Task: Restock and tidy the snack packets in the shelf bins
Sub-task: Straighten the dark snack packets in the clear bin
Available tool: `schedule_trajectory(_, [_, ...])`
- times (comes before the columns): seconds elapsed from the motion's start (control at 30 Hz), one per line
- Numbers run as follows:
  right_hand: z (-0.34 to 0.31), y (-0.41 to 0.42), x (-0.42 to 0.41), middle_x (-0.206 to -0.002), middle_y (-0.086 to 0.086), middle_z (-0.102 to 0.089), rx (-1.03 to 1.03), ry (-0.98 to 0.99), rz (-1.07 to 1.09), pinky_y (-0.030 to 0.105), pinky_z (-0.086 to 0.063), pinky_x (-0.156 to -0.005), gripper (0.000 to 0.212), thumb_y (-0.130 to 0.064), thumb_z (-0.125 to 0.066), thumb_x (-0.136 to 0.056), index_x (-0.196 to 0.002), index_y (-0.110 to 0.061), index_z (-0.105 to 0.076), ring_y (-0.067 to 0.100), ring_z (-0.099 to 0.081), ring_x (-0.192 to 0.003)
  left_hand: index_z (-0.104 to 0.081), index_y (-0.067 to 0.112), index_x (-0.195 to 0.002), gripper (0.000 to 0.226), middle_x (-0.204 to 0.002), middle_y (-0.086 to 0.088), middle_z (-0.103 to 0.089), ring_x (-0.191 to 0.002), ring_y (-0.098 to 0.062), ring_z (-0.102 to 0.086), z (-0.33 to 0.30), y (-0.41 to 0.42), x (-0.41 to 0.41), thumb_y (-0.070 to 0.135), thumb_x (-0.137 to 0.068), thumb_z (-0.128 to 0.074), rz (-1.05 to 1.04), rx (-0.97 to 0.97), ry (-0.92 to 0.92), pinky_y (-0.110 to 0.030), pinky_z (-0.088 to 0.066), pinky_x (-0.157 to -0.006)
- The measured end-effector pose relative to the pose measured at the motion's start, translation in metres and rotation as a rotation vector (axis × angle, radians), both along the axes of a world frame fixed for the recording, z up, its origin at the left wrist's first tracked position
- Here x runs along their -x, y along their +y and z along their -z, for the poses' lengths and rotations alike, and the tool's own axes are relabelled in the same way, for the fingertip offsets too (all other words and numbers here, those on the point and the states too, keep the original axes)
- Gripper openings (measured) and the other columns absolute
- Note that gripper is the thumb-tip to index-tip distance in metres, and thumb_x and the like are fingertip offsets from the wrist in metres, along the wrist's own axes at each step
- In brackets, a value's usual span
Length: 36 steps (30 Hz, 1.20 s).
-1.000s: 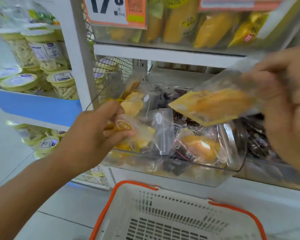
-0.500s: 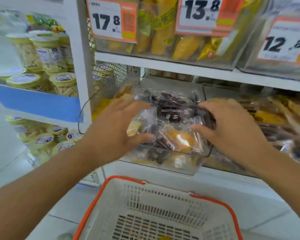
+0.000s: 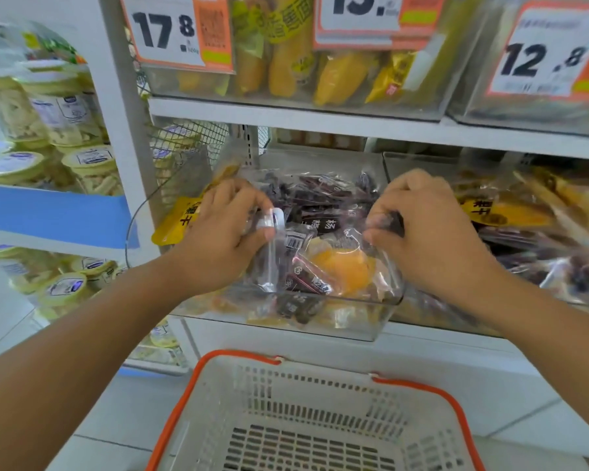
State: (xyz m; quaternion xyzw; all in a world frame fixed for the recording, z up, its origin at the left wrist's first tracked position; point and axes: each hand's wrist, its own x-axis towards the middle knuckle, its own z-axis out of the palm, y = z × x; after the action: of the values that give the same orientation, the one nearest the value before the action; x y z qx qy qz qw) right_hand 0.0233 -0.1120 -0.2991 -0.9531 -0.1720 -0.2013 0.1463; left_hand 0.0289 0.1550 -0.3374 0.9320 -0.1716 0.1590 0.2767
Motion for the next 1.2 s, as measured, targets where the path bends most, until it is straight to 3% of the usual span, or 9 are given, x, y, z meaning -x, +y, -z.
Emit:
schedule_trajectory(0.2, [-0.033,-0.012,0.040,-0.088,-0.012,-0.070,-0.542,-0.183,-0.179,0.019,-0.052,-0.070,0.005,-0.021,-0.068,-0.094,-0.089,-0.021,-0.067,0.007,-0.067,-0.085,-0.044,0.030,-0.096,0.010,-0.081,0.002,-0.067,-0.080,-0.007,-0.068,-0.034,-0.007,0.044,0.026,-0.102,-0.051,0.057,0.477,-0.406,-0.029,-0.054,-0.069])
schedule_trajectory(0.3, [-0.046,-0.024,0.054,-0.082,-0.010,-0.071,-0.616,-0.218,-0.262,0.027,-0.056,-0.066,0.007,-0.025,-0.065,-0.096,-0.092,-0.030,-0.063,0.013,-0.071,-0.079,-0.046,0.029,-0.093,0.038,-0.071,0.016,-0.065,-0.067,0.005,-0.063,-0.041,-0.014,0.064,0.065,-0.088,-0.055,-0.074,0.747,-0.346,-0.014,-0.050,-0.053])
schedule_trajectory(0.43, [-0.056,-0.029,0.066,-0.077,-0.013,-0.068,-0.418,-0.152,-0.295,0.015,-0.051,-0.051,0.004,-0.028,-0.064,-0.095,-0.091,-0.028,-0.065,0.007,-0.068,-0.069,-0.050,0.028,-0.089,0.017,-0.061,0.004,-0.066,-0.046,-0.007,-0.061,-0.044,-0.025,0.094,0.038,-0.093,-0.063,0.202,0.528,-0.152,-0.018,-0.047,-0.044])
schedule_trajectory(0.57, [-0.037,-0.019,0.066,-0.067,-0.015,-0.068,-0.061,0.248,-0.394,0.012,-0.046,-0.054,0.011,-0.040,-0.072,-0.082,-0.080,-0.030,-0.074,0.003,-0.064,-0.062,-0.055,0.031,-0.084,0.016,-0.070,0.004,-0.069,-0.060,-0.011,-0.065,-0.027,-0.033,0.098,0.042,-0.094,-0.063,0.404,0.179,0.287,-0.027,-0.051,-0.053])
schedule_trajectory(0.63, [-0.020,-0.016,0.054,-0.063,-0.014,-0.067,-0.105,0.226,-0.288,0.012,-0.046,-0.054,0.019,-0.047,-0.072,-0.082,-0.078,-0.028,-0.075,0.004,-0.063,-0.059,-0.060,0.029,-0.079,0.035,-0.067,0.014,-0.062,-0.061,-0.003,-0.060,-0.018,-0.034,0.089,0.060,-0.092,-0.053,0.351,-0.096,0.205,-0.021,-0.046,-0.057])
schedule_trajectory(0.77, [-0.015,-0.006,0.033,-0.081,-0.009,-0.058,0.132,-0.125,0.108,0.029,-0.048,-0.061,0.040,-0.064,-0.058,-0.086,-0.094,-0.025,-0.062,0.011,-0.056,-0.071,-0.063,0.029,-0.107,0.048,-0.102,0.008,-0.068,-0.090,-0.013,-0.064,-0.039,-0.009,0.057,0.067,-0.079,-0.060,-0.245,-0.105,-0.328,-0.035,-0.051,-0.076])
schedule_trajectory(0.9, [-0.005,0.006,0.017,-0.079,-0.002,-0.052,0.283,-0.042,0.245,0.030,-0.048,-0.057,0.040,-0.060,-0.059,-0.090,-0.081,-0.021,-0.055,0.020,-0.057,-0.071,-0.047,0.024,-0.139,0.076,-0.139,-0.001,-0.051,-0.121,-0.033,-0.053,-0.012,0.021,0.020,0.063,-0.077,-0.068,-0.355,-0.340,-0.056,-0.049,-0.052,-0.091])
schedule_trajectory(1.03, [0.000,0.000,0.006,-0.072,0.000,-0.056,0.148,-0.059,0.203,0.034,-0.053,-0.055,0.028,-0.030,-0.060,-0.095,-0.069,-0.020,-0.063,0.021,-0.058,-0.062,-0.062,0.026,-0.126,0.035,-0.115,-0.001,-0.068,-0.092,-0.034,-0.066,0.008,0.033,0.014,0.046,-0.098,-0.051,-0.296,-0.226,-0.190,-0.043,-0.055,-0.067])
schedule_trajectory(1.2, [-0.020,-0.008,0.022,-0.081,-0.001,-0.057,-0.092,-0.357,0.118,0.030,-0.037,-0.060,0.024,-0.035,-0.059,-0.097,-0.078,-0.022,-0.065,0.016,-0.053,-0.070,-0.071,0.014,-0.105,0.027,-0.075,-0.005,-0.068,-0.068,-0.027,-0.064,-0.022,0.027,0.033,0.024,-0.105,-0.046,-0.321,0.046,-0.551,-0.037,-0.047,-0.057])
